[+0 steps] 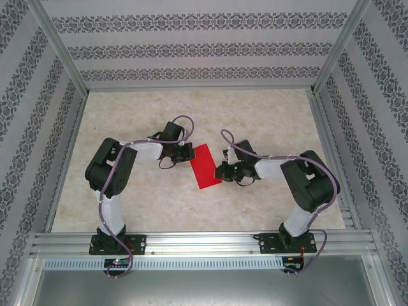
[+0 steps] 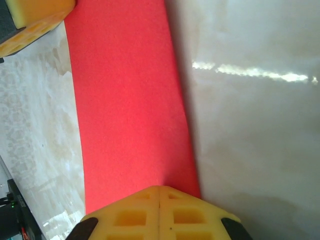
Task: Fold a paper plane with a square sheet of paper (pick it up from the middle)
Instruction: Fold the square sheet of paper in half at the center of the table.
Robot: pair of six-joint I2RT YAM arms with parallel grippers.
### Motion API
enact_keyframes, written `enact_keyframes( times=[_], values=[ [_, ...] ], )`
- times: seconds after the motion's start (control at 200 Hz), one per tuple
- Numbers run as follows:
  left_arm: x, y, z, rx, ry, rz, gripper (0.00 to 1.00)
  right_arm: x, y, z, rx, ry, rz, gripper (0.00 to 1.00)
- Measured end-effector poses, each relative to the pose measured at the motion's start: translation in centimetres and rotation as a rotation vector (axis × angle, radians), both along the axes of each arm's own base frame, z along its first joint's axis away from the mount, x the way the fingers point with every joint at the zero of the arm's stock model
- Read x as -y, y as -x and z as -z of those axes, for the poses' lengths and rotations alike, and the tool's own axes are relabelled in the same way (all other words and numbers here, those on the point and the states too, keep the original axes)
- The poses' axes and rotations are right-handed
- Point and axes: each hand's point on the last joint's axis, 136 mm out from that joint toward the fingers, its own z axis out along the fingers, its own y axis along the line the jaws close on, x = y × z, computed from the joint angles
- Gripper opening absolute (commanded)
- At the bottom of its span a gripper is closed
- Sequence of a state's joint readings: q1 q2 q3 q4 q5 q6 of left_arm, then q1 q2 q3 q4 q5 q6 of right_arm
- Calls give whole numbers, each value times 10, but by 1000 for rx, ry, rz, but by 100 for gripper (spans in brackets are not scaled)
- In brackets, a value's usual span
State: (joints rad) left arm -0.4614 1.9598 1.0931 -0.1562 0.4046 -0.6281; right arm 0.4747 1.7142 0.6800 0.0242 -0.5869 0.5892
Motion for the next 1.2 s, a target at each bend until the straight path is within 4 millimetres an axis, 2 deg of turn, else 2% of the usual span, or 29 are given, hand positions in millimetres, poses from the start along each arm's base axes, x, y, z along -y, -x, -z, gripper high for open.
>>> enact_keyframes(
  times=[0.465, 0.664, 0.794, 0.924, 0.999, 1.104, 1.199],
  values=[
    [0, 0, -1, 3, 2, 1, 0, 20, 20, -1, -35, 46, 37, 2],
    [2, -2, -5, 25, 1, 28, 0, 15, 27, -2, -36, 94, 24, 3],
    [3, -2, -9, 29, -25, 56, 0, 2, 35, -10, -30, 107, 15, 13],
    [-1, 1, -11, 12, -52, 63, 8, -6, 24, -37, 53, 104, 56, 17],
    [-3, 4, -19, 7, -52, 60, 19, -6, 11, -55, 115, 109, 97, 18],
    [-4, 6, -48, 55, -22, 44, 29, -8, -8, -66, 166, 151, 138, 18],
    [-11, 10, -78, 108, 5, 11, 40, -13, -18, -61, 169, 203, 149, 18]
  ],
)
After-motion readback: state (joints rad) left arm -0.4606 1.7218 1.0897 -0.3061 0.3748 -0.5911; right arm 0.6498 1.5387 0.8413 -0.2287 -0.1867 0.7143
